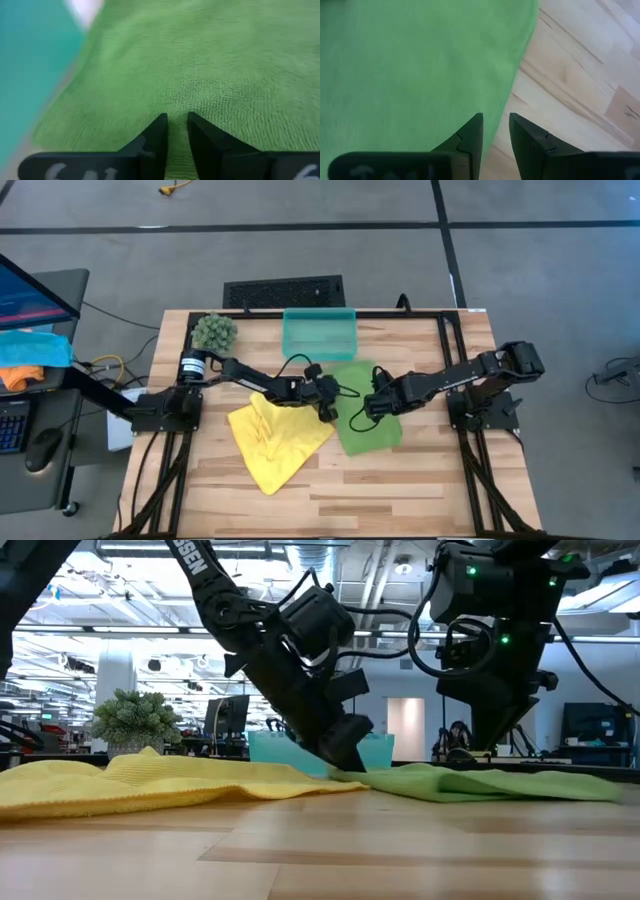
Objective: Roll microfiber towels into tight, uniform cylinder then place into a basket
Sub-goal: Fold the green microfiber cloth
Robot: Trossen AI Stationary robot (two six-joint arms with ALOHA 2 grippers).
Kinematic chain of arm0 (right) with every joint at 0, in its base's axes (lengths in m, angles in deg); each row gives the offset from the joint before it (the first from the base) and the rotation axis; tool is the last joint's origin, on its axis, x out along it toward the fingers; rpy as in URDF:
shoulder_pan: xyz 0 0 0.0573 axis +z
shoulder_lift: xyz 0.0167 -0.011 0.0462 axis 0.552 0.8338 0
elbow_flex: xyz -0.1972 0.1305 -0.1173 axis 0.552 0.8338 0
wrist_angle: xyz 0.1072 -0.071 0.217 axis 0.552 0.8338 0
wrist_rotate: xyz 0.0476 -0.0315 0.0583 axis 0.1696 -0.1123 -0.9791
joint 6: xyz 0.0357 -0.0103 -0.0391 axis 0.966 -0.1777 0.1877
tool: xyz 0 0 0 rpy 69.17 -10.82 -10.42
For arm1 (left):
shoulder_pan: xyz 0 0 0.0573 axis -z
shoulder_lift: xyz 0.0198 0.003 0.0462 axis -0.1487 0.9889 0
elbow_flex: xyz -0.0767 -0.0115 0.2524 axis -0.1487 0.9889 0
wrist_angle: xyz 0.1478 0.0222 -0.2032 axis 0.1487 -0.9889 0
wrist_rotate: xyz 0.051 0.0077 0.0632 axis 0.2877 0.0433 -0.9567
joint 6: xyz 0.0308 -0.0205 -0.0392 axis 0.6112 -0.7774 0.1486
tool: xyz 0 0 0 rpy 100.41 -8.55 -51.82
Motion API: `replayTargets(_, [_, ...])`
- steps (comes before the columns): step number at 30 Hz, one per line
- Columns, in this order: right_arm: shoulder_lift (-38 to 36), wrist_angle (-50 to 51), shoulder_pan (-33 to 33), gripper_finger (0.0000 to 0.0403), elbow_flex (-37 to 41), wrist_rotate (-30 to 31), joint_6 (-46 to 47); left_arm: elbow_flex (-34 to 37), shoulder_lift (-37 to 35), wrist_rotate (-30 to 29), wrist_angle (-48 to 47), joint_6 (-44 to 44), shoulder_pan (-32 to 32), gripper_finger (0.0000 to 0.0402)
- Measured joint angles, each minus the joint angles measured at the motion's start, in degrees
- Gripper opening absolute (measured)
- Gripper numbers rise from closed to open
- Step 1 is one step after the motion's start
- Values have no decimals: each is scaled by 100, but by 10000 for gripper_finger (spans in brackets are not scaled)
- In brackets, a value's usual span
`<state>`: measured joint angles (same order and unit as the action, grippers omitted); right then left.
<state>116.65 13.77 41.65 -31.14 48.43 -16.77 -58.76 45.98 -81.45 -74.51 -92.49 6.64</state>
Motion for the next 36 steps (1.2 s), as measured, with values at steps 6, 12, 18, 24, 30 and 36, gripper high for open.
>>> replayTargets(6, [0,13,4,118,-2,0,-44,14,-60,-116,-30,291,170,66])
replayTargets(12, [-4,34,70,118,-2,0,-150,17,-427,-107,13,715,476,66])
replayTargets(18, [-127,94,230,118,-7,-7,-153,17,-577,354,75,1393,789,66])
replayTargets(24, [-539,156,438,118,-7,17,78,5,-171,1330,1072,1529,1056,66])
replayTargets(30, [-990,160,808,118,-7,387,363,-232,149,1387,919,1865,1097,66])
replayTargets(36, [-1187,164,1059,118,-7,621,413,-290,136,1932,691,2050,1113,66])
